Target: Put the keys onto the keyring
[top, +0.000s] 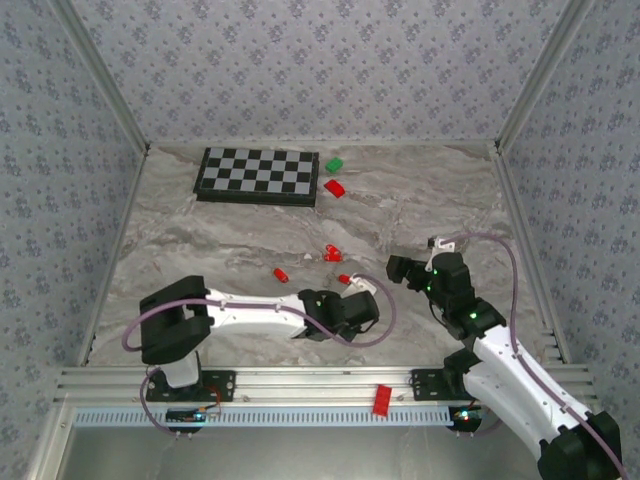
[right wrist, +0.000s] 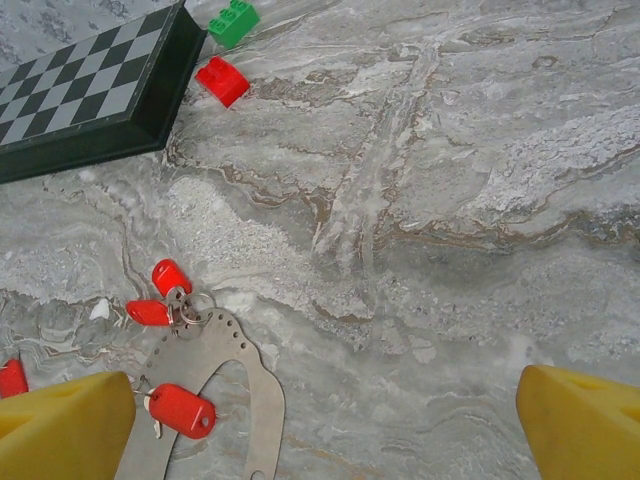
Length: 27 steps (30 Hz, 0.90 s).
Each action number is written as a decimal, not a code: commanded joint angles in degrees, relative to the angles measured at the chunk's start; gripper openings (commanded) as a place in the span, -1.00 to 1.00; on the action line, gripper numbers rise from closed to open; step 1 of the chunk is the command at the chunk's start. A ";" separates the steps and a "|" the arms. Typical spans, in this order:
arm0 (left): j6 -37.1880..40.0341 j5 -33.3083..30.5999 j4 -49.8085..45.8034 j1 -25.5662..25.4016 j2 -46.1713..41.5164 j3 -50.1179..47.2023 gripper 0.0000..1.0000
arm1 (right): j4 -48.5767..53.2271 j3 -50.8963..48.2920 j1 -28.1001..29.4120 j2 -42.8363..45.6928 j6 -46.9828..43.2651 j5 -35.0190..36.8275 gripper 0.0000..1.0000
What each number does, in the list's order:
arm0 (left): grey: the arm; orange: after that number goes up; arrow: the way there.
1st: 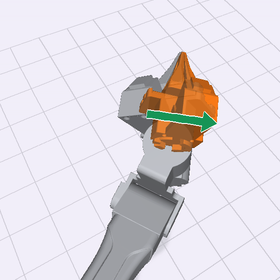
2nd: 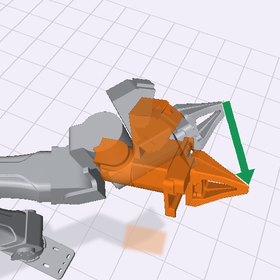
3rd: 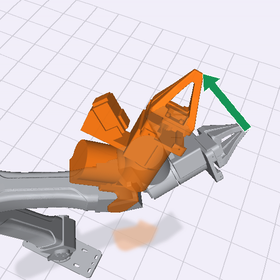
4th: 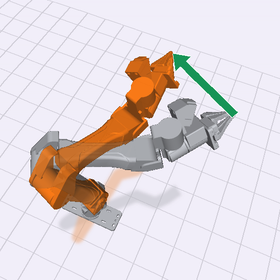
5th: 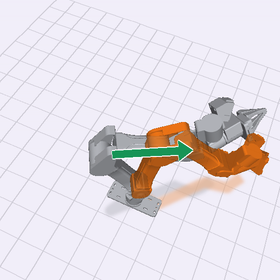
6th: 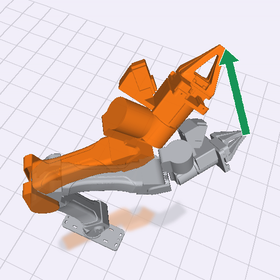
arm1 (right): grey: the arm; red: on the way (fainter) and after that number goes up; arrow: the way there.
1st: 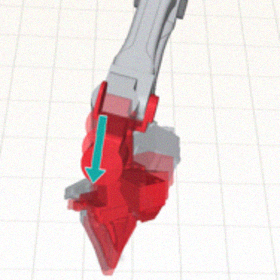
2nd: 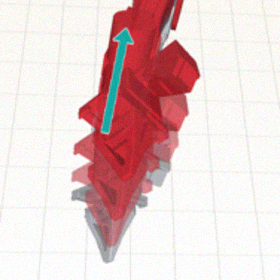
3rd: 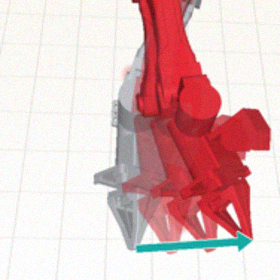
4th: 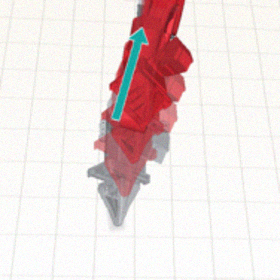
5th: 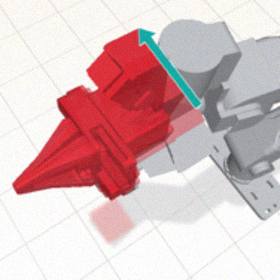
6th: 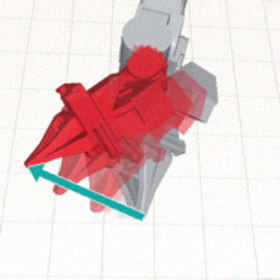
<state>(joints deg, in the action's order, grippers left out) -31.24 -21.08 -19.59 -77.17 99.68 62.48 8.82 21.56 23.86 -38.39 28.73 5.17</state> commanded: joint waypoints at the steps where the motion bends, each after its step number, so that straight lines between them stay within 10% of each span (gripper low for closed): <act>1: -1.55 -0.50 -1.70 -0.45 3.22 2.82 -0.31 | 1.44 0.15 -0.62 0.72 1.06 0.44 0.99; 27: -5.88 -3.70 -6.73 -0.83 6.73 4.00 -0.64 | 0.67 -0.06 -1.38 2.16 0.89 0.63 0.99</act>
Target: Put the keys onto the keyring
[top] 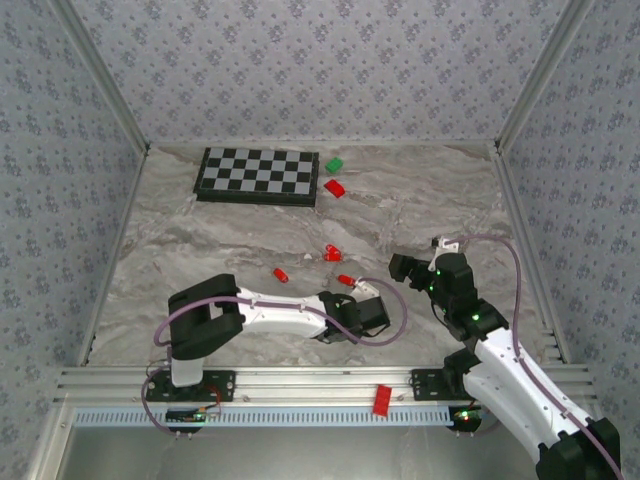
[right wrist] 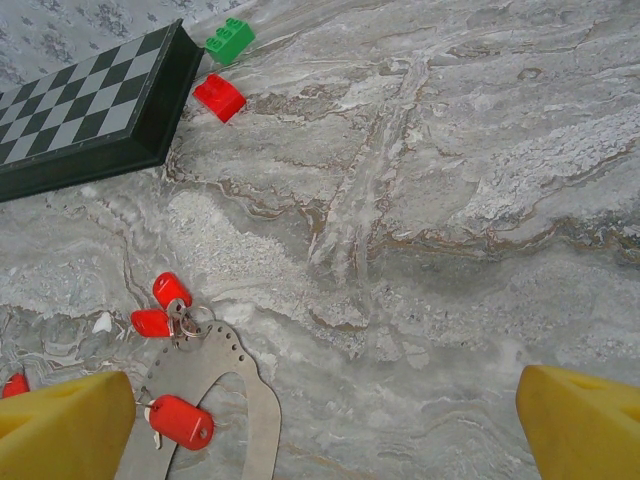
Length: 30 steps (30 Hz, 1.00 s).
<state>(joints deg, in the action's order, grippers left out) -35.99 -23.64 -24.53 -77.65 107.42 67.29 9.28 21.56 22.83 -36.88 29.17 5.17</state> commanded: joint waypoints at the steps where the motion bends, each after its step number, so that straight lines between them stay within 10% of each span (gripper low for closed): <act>1: -1.18 -1.21 -1.70 -0.36 -1.19 -0.97 -0.68 | 0.12 -0.11 -0.41 0.67 0.40 0.67 0.99; 21: -0.11 -6.41 -5.53 -0.61 -8.73 -0.96 -1.00 | -1.12 -0.57 -0.59 1.68 0.10 -0.74 0.99; 30: 8.88 -9.99 -8.64 0.88 -17.50 2.11 -1.00 | -12.65 -4.25 0.27 6.28 -2.56 -12.91 0.98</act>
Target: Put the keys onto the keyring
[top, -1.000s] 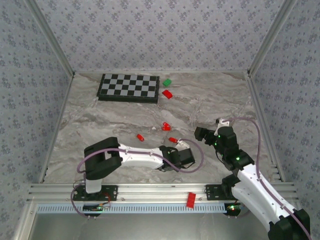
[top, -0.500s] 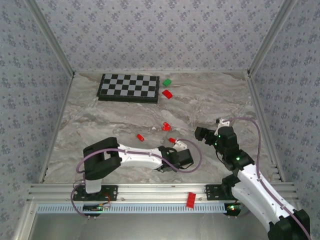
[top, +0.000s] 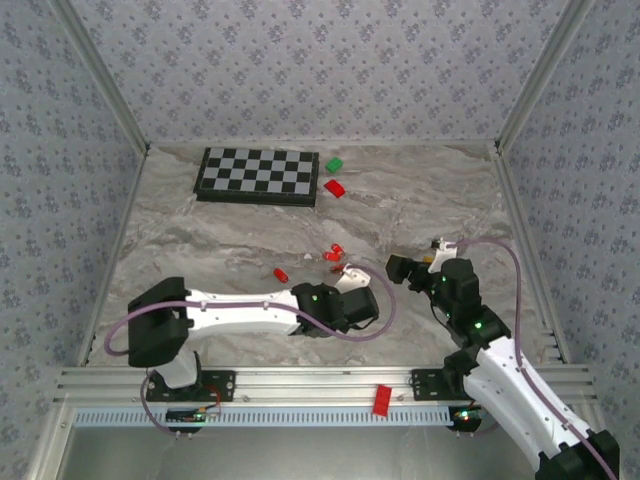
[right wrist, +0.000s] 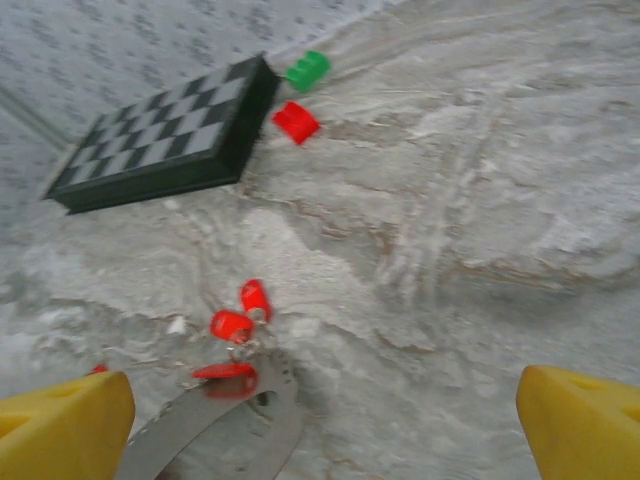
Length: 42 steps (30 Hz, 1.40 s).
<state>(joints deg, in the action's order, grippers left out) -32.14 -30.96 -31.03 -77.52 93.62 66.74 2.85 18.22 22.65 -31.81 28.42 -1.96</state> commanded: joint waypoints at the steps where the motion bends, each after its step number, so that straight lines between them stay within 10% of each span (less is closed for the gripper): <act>1: 6.51 -2.44 -2.09 1.47 -5.15 3.01 -1.00 | -7.45 -0.59 0.77 1.42 -2.19 -6.88 0.96; 22: 20.78 26.40 1.86 23.89 -25.44 1.20 -1.00 | -18.41 11.14 14.78 -12.92 -18.11 -19.13 0.61; 27: 19.47 27.31 1.58 26.89 -24.56 2.23 -1.00 | -19.14 16.23 14.80 -21.38 -16.50 -25.45 0.44; 42: 17.64 27.83 1.06 27.27 -21.99 4.35 -1.00 | -20.12 19.51 22.27 -30.61 -22.25 -14.59 0.40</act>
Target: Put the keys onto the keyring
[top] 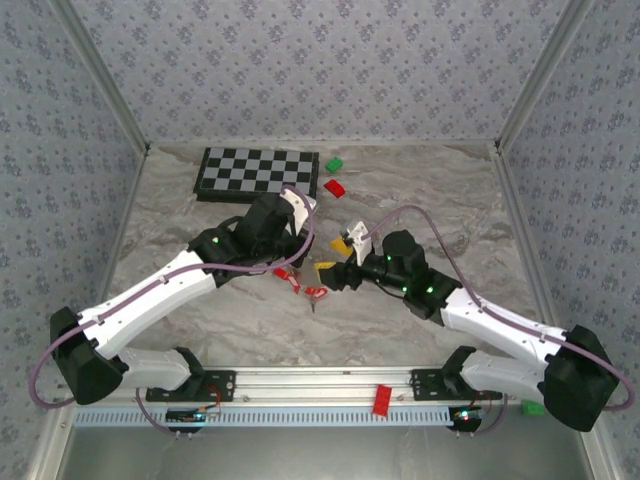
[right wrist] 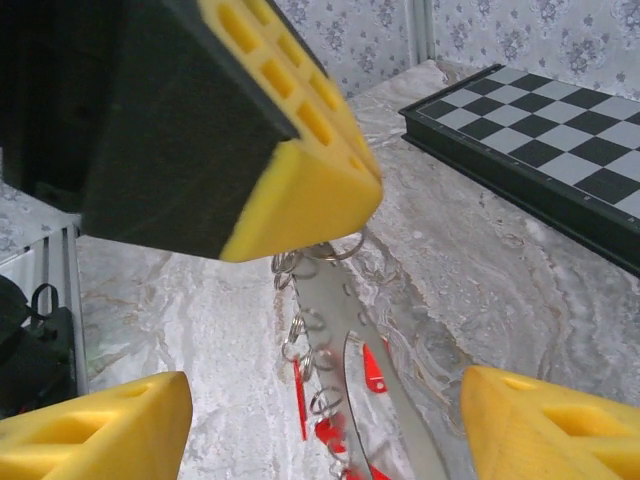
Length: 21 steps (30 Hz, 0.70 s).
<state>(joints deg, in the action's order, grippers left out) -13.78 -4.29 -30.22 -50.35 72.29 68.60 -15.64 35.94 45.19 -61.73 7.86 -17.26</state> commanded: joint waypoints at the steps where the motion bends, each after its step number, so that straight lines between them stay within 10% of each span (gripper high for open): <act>1: -0.70 1.54 0.17 0.16 -0.74 2.50 -1.00 | -1.59 1.83 -0.23 -1.13 -1.99 0.40 0.37; 21: -0.70 7.51 1.79 0.47 -0.72 3.09 -1.00 | -13.11 1.55 -9.09 -5.04 9.59 -23.55 -0.01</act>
<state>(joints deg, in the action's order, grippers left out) -14.00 1.13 -30.22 -50.24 72.27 68.69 -25.28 35.94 36.12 -66.08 14.83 -35.73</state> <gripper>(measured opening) 0.047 0.496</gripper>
